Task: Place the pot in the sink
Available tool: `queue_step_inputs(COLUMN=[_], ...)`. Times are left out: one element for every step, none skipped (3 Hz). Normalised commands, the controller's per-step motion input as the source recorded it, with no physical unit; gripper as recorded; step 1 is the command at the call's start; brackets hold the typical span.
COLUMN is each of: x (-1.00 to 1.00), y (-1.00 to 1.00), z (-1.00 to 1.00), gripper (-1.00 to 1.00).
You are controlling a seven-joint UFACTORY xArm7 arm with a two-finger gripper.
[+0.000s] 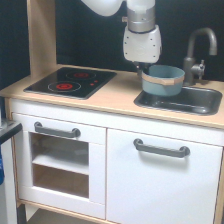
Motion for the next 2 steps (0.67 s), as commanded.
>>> queue_step_inputs(x=[0.44, 0.13], y=[0.24, 0.15], z=[-0.73, -0.5], gripper=[-0.96, -0.61])
